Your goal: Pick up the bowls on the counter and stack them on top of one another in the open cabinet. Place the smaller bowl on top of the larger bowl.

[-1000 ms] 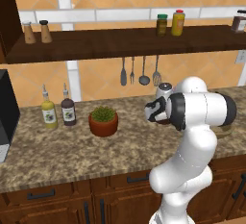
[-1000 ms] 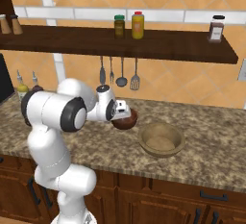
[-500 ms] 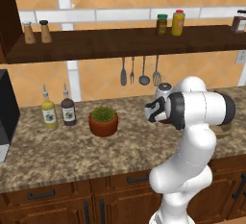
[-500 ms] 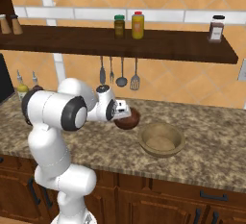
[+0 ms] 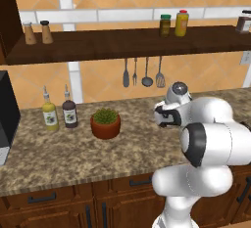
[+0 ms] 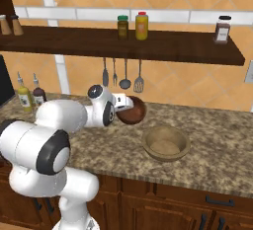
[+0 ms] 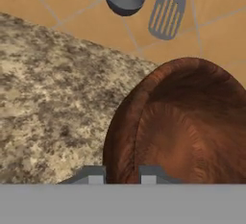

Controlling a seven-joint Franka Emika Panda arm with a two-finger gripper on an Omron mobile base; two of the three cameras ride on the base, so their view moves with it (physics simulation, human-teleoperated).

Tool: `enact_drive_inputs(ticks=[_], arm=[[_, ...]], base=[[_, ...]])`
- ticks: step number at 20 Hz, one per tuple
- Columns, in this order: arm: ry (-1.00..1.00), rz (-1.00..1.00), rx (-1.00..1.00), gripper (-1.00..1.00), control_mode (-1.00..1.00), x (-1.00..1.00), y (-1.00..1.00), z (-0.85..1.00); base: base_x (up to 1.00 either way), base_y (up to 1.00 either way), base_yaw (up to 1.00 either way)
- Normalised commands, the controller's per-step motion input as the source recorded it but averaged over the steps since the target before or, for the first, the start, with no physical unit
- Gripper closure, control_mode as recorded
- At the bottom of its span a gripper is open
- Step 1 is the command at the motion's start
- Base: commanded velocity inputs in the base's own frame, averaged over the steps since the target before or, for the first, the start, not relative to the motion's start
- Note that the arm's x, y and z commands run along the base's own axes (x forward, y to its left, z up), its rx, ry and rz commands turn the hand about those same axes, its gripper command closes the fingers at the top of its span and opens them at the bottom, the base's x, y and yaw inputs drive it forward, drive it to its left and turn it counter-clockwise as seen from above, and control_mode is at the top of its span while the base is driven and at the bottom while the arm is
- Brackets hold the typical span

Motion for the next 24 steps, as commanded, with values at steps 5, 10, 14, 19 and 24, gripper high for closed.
enact_drive_inputs(ticks=[5, 10, 14, 19, 24], arm=[[0.04, -0.20, -0.01, 1.00, -1.00, -0.41, -0.55, 0.74], [0.24, -0.27, 0.01, 1.00, -1.00, -0.22, -0.94, 0.34], [0.19, -0.28, 0.00, 1.00, -1.00, -0.21, -0.98, -0.09], [0.09, -0.09, -0.03, 1.00, -1.00, -0.02, -0.32, -0.41], [0.13, 0.00, -0.09, 1.00, -1.00, 0.00, -0.12, -0.64]], base=[[0.00, 0.00, 0.00], [0.00, 0.00, 0.00], [0.00, 0.00, 0.00], [0.00, 0.00, 0.00], [0.00, 0.00, 0.00]])
